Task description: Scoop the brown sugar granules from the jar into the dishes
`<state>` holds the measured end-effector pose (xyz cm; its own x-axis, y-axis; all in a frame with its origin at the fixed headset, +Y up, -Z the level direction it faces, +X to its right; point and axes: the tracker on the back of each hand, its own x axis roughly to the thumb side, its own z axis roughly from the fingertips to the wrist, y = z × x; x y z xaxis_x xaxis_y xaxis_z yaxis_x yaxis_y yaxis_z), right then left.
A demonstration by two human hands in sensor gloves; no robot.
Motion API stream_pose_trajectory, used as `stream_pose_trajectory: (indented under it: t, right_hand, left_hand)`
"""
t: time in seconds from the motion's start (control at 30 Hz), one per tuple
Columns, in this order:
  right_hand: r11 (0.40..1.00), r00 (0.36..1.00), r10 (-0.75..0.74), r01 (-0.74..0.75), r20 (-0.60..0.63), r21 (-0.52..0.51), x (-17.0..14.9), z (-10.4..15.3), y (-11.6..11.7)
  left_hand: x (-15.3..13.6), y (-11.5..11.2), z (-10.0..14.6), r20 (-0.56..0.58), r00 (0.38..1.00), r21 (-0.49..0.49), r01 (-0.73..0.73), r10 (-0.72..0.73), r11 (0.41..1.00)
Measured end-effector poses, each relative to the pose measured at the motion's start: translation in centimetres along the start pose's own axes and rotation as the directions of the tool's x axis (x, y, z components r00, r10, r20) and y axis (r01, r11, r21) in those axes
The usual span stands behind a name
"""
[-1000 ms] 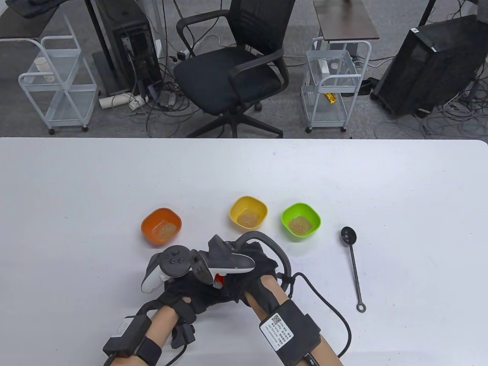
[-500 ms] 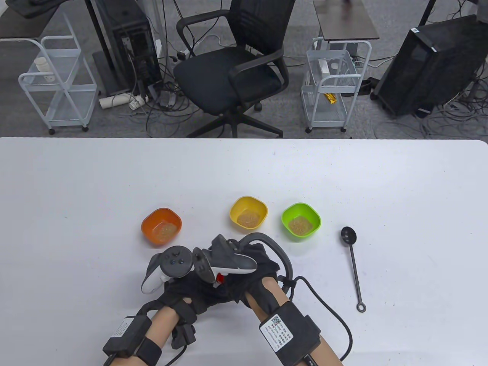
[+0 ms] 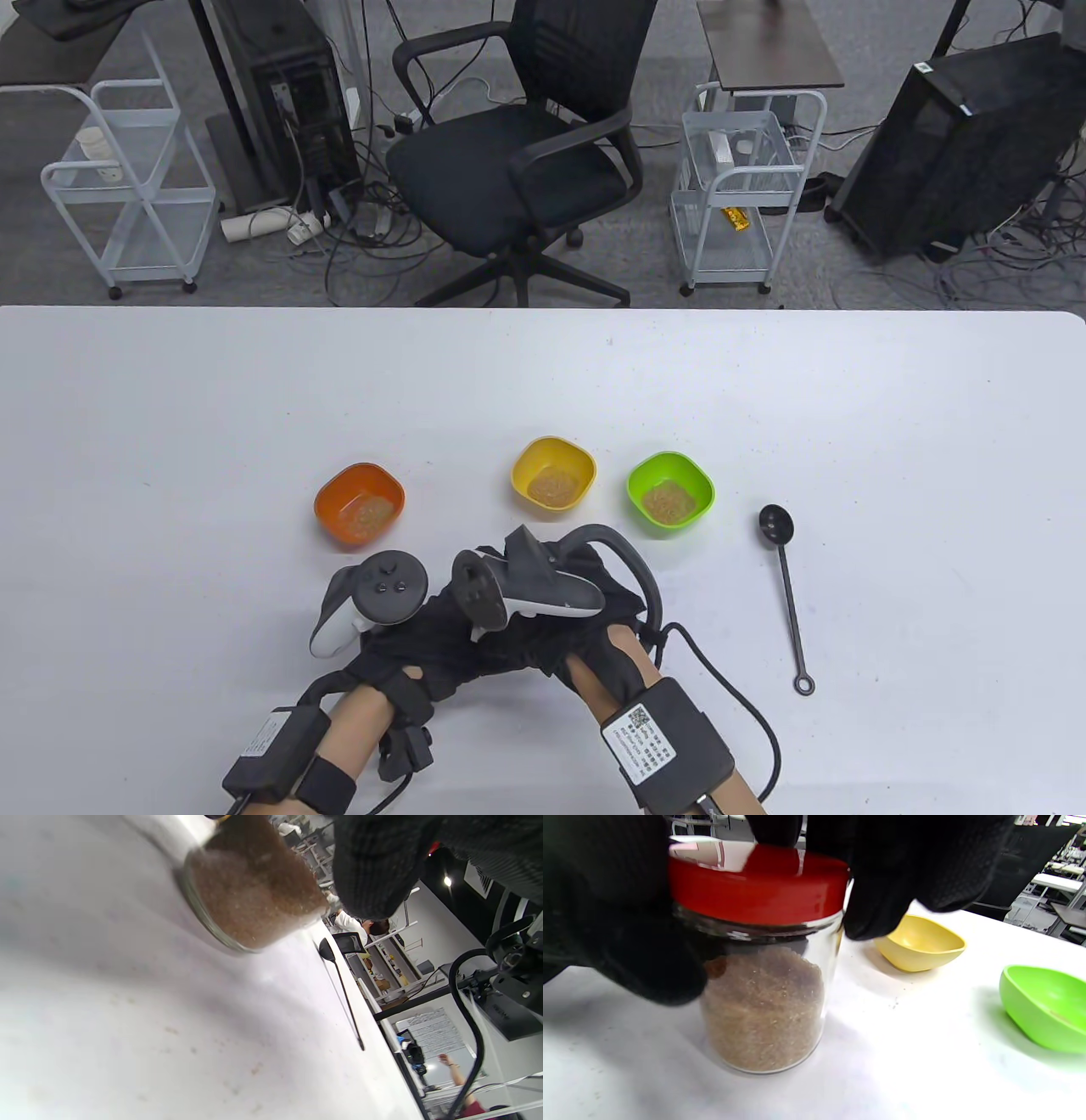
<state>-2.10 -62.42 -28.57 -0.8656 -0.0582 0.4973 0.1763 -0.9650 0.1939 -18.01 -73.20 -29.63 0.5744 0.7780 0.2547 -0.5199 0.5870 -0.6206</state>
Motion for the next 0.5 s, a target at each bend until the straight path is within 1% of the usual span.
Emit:
stream_pose_trajectory:
  t: [0.03, 0.07, 0.13, 0.17, 0.2, 0.23, 0.3, 0.37, 0.4, 0.43, 0.5]
  right_hand:
    - [0.999, 0.999, -0.038, 0.038, 0.004, -0.028, -0.3, 0.3, 0.0]
    - [0.994, 0.996, -0.086, 0.085, -0.001, -0.068, -0.8, 0.8, 0.0]
    - [0.980, 0.987, -0.158, 0.154, -0.020, -0.124, -1.9, 1.7, -0.1]
    - [0.970, 0.980, -0.198, 0.190, -0.039, -0.150, -2.5, 2.2, -0.1]
    - [0.965, 0.974, -0.217, 0.203, -0.068, -0.163, -3.1, 2.7, 0.1]
    - [0.966, 0.972, -0.215, 0.198, -0.091, -0.167, -3.5, 3.2, 0.2]
    - [0.962, 0.968, -0.216, 0.189, -0.126, -0.194, -4.4, 4.2, 0.7]
    - [0.952, 0.954, -0.253, 0.215, -0.164, -0.219, -5.2, 5.4, 1.6]
    - [0.948, 0.948, -0.266, 0.225, -0.173, -0.225, -5.5, 5.8, 1.9]
    - [0.944, 0.944, -0.274, 0.229, -0.183, -0.237, -5.7, 6.5, 2.5]
    - [0.945, 0.942, -0.269, 0.218, -0.198, -0.243, -6.0, 7.4, 3.2]
  left_hand:
    - [0.2, 0.3, 0.4, 0.006, 0.999, 0.018, 0.032, -0.032, 0.999]
    - [0.4, 0.8, 1.0, -0.004, 0.996, 0.048, 0.093, -0.093, 0.995]
    - [0.6, 1.7, 2.1, -0.024, 0.987, 0.067, 0.159, -0.158, 0.985]
    - [0.7, 2.1, 2.7, -0.028, 0.982, 0.101, 0.190, -0.189, 0.977]
    - [0.8, 2.4, 3.3, -0.041, 0.978, 0.134, 0.210, -0.206, 0.969]
    - [1.2, 2.7, 3.9, -0.065, 0.963, 0.130, 0.267, -0.260, 0.955]
    - [1.7, 3.2, 4.9, -0.120, 0.901, 0.119, 0.429, -0.416, 0.895]
    - [2.2, 3.7, 6.2, -0.196, 0.796, 0.114, 0.599, -0.573, 0.793]
    - [2.3, 3.8, 6.7, -0.226, 0.757, 0.088, 0.643, -0.613, 0.761]
    - [2.4, 4.0, 7.4, -0.259, 0.700, 0.047, 0.697, -0.665, 0.715]
    - [2.5, 4.1, 8.5, -0.304, 0.635, 0.031, 0.752, -0.710, 0.659]
